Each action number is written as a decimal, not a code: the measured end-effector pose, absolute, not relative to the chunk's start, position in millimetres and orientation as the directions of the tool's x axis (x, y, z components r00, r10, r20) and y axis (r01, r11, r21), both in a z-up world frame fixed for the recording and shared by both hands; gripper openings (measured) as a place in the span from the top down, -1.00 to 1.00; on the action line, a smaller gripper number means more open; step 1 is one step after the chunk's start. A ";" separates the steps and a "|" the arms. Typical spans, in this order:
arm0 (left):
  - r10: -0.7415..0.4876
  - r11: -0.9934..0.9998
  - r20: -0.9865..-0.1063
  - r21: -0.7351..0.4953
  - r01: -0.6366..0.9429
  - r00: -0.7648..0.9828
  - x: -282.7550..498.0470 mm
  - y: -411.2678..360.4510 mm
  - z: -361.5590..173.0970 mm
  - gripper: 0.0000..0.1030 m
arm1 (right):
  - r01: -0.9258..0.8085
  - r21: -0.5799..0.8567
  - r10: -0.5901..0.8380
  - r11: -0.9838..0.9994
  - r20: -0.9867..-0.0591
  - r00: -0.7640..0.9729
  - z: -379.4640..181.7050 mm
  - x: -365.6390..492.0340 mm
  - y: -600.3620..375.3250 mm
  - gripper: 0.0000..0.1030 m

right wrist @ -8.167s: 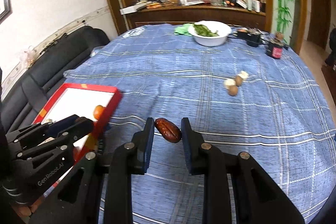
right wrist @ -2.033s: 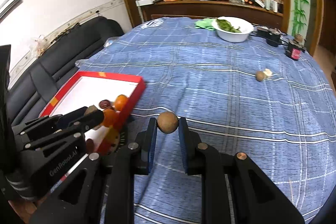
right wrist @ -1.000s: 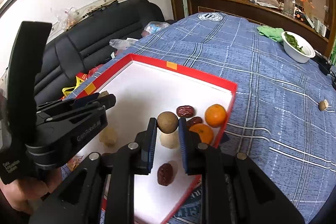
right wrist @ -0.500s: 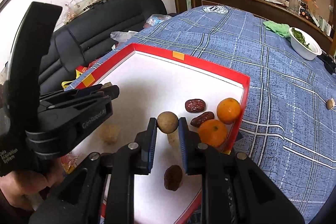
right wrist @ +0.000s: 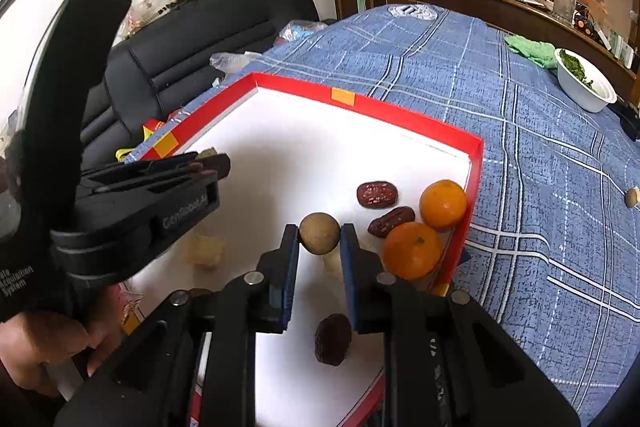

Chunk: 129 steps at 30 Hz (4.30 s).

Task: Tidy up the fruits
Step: 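Carry the beige cracker and brown ball toward the white tray, then move both tools back toward the remaining foods on the cloth, then grasp a brown ball with the left tool while the right tool grasps a beige cracker, then carry the brown ball and beige cracker over the white tray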

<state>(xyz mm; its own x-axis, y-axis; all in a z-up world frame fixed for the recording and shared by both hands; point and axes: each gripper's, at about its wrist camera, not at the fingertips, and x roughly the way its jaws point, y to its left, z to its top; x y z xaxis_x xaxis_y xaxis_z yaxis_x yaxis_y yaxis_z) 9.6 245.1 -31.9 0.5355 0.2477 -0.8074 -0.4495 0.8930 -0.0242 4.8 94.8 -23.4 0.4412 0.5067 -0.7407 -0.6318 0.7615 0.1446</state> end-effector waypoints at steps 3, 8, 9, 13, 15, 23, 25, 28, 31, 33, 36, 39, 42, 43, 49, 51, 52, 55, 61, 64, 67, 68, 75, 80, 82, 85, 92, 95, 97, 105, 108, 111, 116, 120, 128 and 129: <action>0.234 0.890 -0.819 -0.035 -0.454 0.524 10.6 247.3 -32.8 0.43 | -0.627 0.126 0.493 0.769 -0.741 0.456 -22.4 3.8 94.7 0.54; 0.262 0.887 -0.803 -0.018 -0.462 0.535 9.2 246.4 -29.7 -0.15 | -0.621 0.131 0.498 0.772 -0.732 0.465 -17.2 1.0 88.9 -0.04; 0.263 0.889 -0.800 -0.015 -0.457 0.539 9.1 245.7 -29.1 -0.19 | -0.620 0.130 0.500 0.774 -0.726 0.472 -14.7 -0.3 87.3 -0.04; 0.277 0.890 -0.795 0.001 -0.455 0.540 9.4 245.2 -28.9 -0.21 | -0.623 0.146 0.537 0.769 -0.676 0.505 11.1 -10.2 76.2 -0.04; 0.283 0.888 -0.798 0.009 -0.460 0.531 11.3 246.1 -30.8 -0.21 | -0.628 0.131 0.555 0.768 -0.626 0.548 31.0 -19.6 68.9 -0.05; 0.293 0.894 -0.792 0.028 -0.448 0.536 11.5 238.1 -27.5 -0.21 | -0.706 0.151 0.652 0.692 -0.550 0.522 71.8 -49.8 65.2 -0.10; 0.285 0.898 -0.791 0.024 -0.439 0.540 12.3 233.7 -25.6 -0.21 | -0.705 0.175 0.662 0.688 -0.549 0.510 67.8 -47.6 61.6 -0.10; 0.275 0.905 -0.789 0.019 -0.426 0.549 14.5 223.6 -21.1 -0.21 | -0.643 0.242 0.648 0.726 -0.553 0.524 59.9 -31.4 37.4 -0.10; 0.246 0.917 -0.789 0.001 -0.399 0.564 18.2 209.7 -16.9 -0.47 | -0.562 0.256 0.589 0.787 -0.586 0.557 45.8 -13.1 3.1 -0.14; 0.232 0.928 -0.779 -0.002 -0.373 0.582 20.6 196.5 -14.0 -0.50 | -0.511 0.248 0.542 0.823 -0.611 0.577 35.1 -3.2 -21.3 -0.15; 0.191 0.947 -0.785 -0.010 -0.321 0.589 28.8 173.8 -11.7 -0.50 | -0.420 0.229 0.459 0.878 -0.653 0.603 17.8 10.0 -66.1 -0.18; 0.145 0.963 -0.789 -0.025 -0.267 0.598 39.8 145.4 -9.6 -0.50 | -0.315 0.233 0.386 0.920 -0.684 0.619 3.1 24.8 -114.8 -0.19; 0.104 0.981 -0.789 -0.018 -0.193 0.605 52.6 108.7 -10.8 -0.50 | -0.216 0.232 0.317 0.949 -0.706 0.633 -4.6 40.0 -158.8 -0.19; 0.091 0.986 -0.793 -0.012 -0.166 0.602 57.3 96.7 -11.4 -0.50 | -0.186 0.231 0.297 0.955 -0.712 0.637 -6.8 46.7 -171.3 -0.19; 0.018 0.999 -0.796 -0.010 -0.044 0.605 88.2 31.2 -19.9 -0.51 | -0.043 0.281 0.243 0.959 -0.732 0.636 -17.4 106.8 -225.2 -0.18; 0.004 1.000 -0.804 0.003 -0.003 0.595 101.6 12.7 -24.5 -0.51 | -0.016 0.267 0.215 0.964 -0.739 0.638 -20.7 127.1 -231.9 -0.13; 0.004 1.000 -0.806 0.014 0.012 0.592 106.6 5.7 -26.1 -0.51 | -0.018 0.262 0.213 0.965 -0.744 0.633 -22.8 138.2 -231.5 -0.03; -0.006 0.999 -0.794 0.021 0.038 0.607 110.2 -4.1 -28.5 -0.51 | -0.042 0.205 0.187 0.978 -0.762 0.620 -29.1 168.8 -225.8 0.16; -0.006 1.000 -0.795 0.009 0.022 0.606 126.9 -4.0 -34.7 -0.51 | -0.038 0.240 0.217 0.970 -0.784 0.581 -41.2 222.1 -221.3 0.28; -0.009 1.000 -0.799 0.001 0.017 0.601 136.4 -4.3 -37.7 -0.51 | -0.022 0.266 0.236 0.964 -0.810 0.537 -49.7 243.4 -211.6 0.39; -0.020 1.000 -0.801 -0.012 0.018 0.598 142.1 -7.5 -39.0 -0.51 | 0.008 0.264 0.221 0.964 -0.823 0.523 -51.0 252.6 -207.6 0.47; -0.030 0.999 -0.800 -0.019 0.026 0.599 143.4 -8.9 -38.7 -0.51 | 0.010 0.250 0.209 0.968 -0.831 0.516 -50.6 252.8 -205.3 0.48; -0.073 0.996 -0.793 -0.031 0.079 0.605 164.0 -42.3 -40.5 -0.51 | 0.014 0.299 0.249 0.954 -0.817 0.520 -45.2 238.6 -223.2 0.49; -0.094 0.991 -0.776 -0.015 0.132 0.623 188.8 -85.8 -46.7 -0.51 | 0.057 0.333 0.245 0.941 -0.789 0.563 -37.4 215.4 -255.1 0.49; -0.087 0.991 -0.777 -0.005 0.133 0.624 199.1 -98.7 -51.0 -0.51 | 0.066 0.335 0.239 0.940 -0.782 0.576 -34.5 204.5 -266.0 0.49; -0.084 0.991 -0.787 -0.003 0.132 0.611 213.6 -115.1 -57.0 -0.51 | 0.076 0.348 0.237 0.934 -0.766 0.597 -28.4 187.3 -280.1 0.49; -0.056 0.988 -0.798 0.041 0.147 0.600 210.5 -128.6 -58.1 0.57 | 0.071 0.355 0.236 0.932 -0.744 0.625 -19.6 165.2 -294.3 0.49; -0.067 0.990 -0.793 0.023 0.139 0.606 195.8 -119.8 -53.4 0.57 | 0.056 0.346 0.238 0.937 -0.745 0.623 -19.0 159.7 -289.5 0.49; -0.072 0.991 -0.787 0.015 0.135 0.613 183.7 -111.5 -48.6 0.57 | 0.048 0.320 0.220 0.946 -0.743 0.632 -16.8 153.6 -284.3 0.49; -0.041 0.998 -0.764 -0.004 0.058 0.643 134.1 -66.9 -27.5 0.57 | 0.001 0.193 0.144 0.981 -0.735 0.662 -3.2 122.2 -249.3 0.49; -0.036 0.999 -0.759 -0.018 0.036 0.650 117.3 -52.4 -22.3 0.58 | -0.019 0.153 0.125 0.988 -0.723 0.680 6.7 109.9 -234.9 0.49; -0.033 0.999 -0.753 -0.022 0.025 0.658 101.4 -40.6 -17.0 0.58 | -0.042 0.125 0.119 0.991 -0.707 0.697 16.6 96.4 -221.0 0.49; -0.023 0.999 -0.733 -0.041 -0.011 0.679 76.1 -16.3 -6.0 0.58 | -0.084 0.086 0.120 0.993 -0.690 0.714 30.0 76.1 -194.9 0.48; -0.003 0.998 -0.718 -0.044 -0.042 0.696 58.6 3.0 1.8 0.58 | -0.124 0.043 0.120 0.991 -0.678 0.725 38.6 62.9 -170.5 0.48; 0.035 0.992 -0.698 -0.064 -0.111 0.715 30.5 45.4 12.3 0.58 | -0.205 -0.025 0.140 0.978 -0.653 0.745 52.4 43.2 -120.2 0.48; 0.040 0.990 -0.695 -0.067 -0.121 0.718 27.1 50.9 14.0 0.58 | -0.215 -0.030 0.144 0.976 -0.651 0.745 53.8 41.5 -114.6 0.48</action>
